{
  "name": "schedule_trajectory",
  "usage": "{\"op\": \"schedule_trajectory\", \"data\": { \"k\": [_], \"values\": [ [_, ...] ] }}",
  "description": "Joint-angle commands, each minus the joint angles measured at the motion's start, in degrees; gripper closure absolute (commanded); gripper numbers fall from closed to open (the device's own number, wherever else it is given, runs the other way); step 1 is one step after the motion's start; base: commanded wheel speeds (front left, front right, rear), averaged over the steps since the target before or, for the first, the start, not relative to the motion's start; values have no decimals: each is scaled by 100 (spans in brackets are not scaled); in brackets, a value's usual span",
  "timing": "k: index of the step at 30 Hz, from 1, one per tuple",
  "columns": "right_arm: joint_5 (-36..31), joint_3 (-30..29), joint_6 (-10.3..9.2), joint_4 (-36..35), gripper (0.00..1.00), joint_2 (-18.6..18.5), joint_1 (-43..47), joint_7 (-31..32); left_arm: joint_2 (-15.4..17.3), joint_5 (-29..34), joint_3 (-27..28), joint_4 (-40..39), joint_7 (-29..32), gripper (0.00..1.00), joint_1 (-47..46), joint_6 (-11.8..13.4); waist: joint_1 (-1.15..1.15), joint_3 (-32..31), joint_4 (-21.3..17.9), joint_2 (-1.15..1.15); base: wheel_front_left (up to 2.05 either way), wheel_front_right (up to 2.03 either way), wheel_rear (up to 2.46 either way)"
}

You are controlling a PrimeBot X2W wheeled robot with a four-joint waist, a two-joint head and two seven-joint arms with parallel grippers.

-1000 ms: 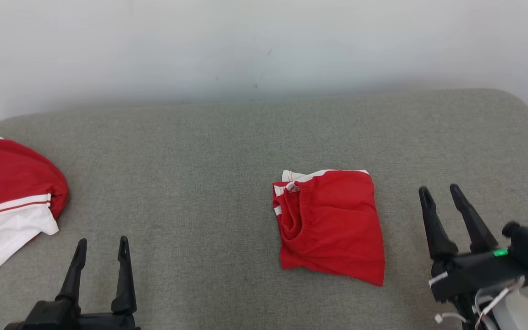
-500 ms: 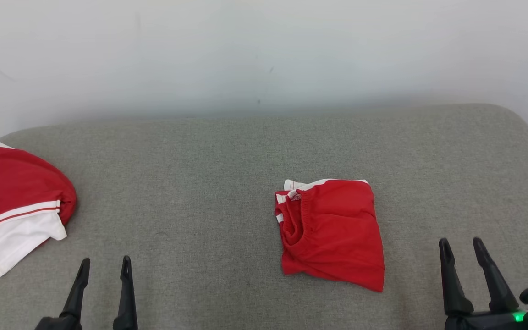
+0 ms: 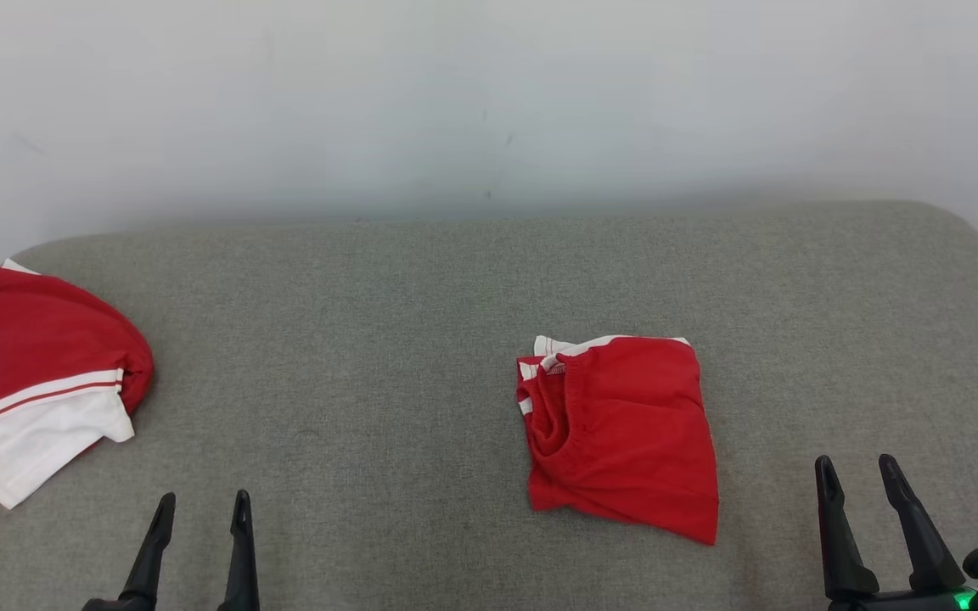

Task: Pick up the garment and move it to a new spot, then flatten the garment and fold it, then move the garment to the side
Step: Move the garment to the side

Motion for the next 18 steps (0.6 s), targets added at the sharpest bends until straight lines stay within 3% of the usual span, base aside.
{"op": "schedule_trajectory", "data": {
  "k": [1,10,18],
  "values": [
    [-19,-13,-14,-16,0,20,55,23,0,65,0,4,-4,0,60,17,0,3,6,0,0,0,0],
    [43,-28,-14,112,0,-30,4,78,-2,11,-15,2,-3,0,43,30,0,36,50,0,0,0,0],
    [282,204,-14,422,0,-368,-710,357,-2,-19,-125,-21,-3,0,-150,83,0,278,190,0,0,0,0]
  ]
}}
